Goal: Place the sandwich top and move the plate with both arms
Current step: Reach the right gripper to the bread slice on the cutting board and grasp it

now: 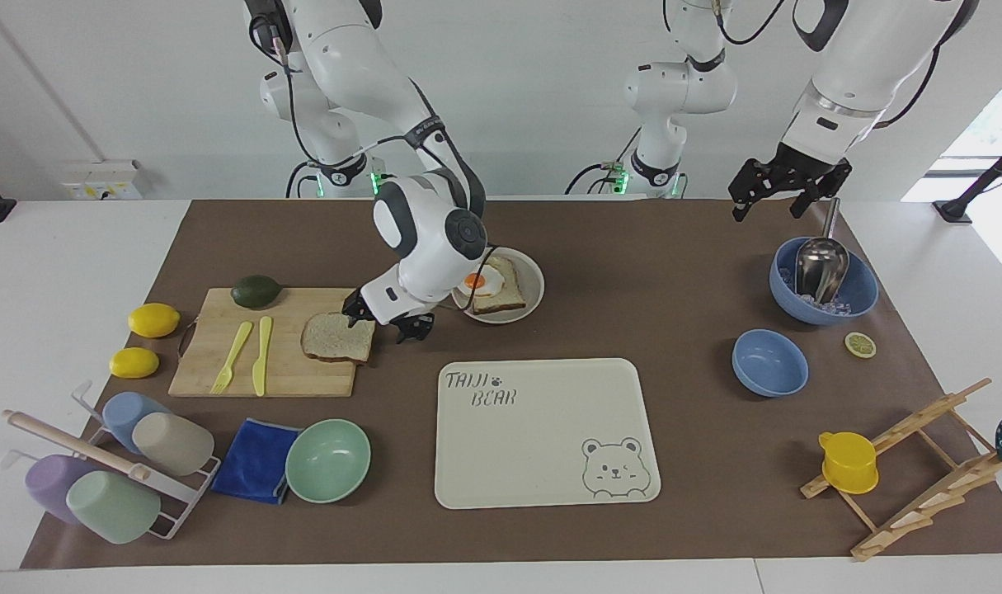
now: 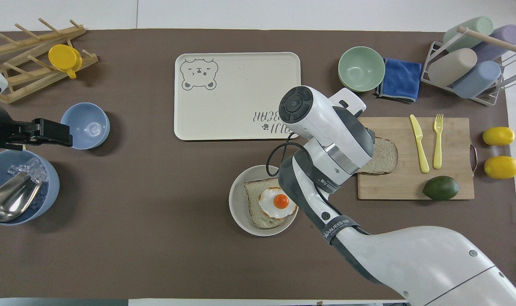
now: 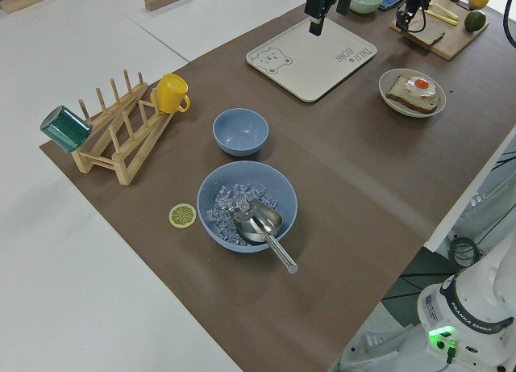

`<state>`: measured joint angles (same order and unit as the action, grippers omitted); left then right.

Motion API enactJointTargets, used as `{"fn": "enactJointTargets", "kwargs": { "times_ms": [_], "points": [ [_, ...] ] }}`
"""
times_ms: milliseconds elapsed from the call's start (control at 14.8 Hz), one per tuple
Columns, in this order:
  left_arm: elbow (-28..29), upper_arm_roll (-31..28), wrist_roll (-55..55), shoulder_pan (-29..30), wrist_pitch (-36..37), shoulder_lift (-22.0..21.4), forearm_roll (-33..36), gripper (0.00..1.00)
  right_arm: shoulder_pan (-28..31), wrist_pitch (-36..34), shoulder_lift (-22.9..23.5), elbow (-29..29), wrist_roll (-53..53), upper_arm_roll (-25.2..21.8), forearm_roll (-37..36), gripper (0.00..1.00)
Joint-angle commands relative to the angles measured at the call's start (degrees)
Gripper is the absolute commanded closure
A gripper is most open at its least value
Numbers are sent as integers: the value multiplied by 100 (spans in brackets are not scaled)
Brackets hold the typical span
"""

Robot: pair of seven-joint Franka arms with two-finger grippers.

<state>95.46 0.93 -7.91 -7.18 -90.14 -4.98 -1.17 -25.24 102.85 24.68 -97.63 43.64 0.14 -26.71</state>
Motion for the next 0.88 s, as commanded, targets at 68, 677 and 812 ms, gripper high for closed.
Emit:
{"fn": "enactJointTargets", "kwargs": {
  "times_ms": [68,677,812],
  "points": [
    [-28,47,44,68,67,15,37,0,265,622,-341,-932,303,21,-63,0],
    [-28,47,44,68,67,15,37,0,195,473,-324,-1092,163,12,-159,7],
    [-28,47,44,68,67,15,37,0,195,455,-333,-1100,145,12,-247,20]
  ]
}}
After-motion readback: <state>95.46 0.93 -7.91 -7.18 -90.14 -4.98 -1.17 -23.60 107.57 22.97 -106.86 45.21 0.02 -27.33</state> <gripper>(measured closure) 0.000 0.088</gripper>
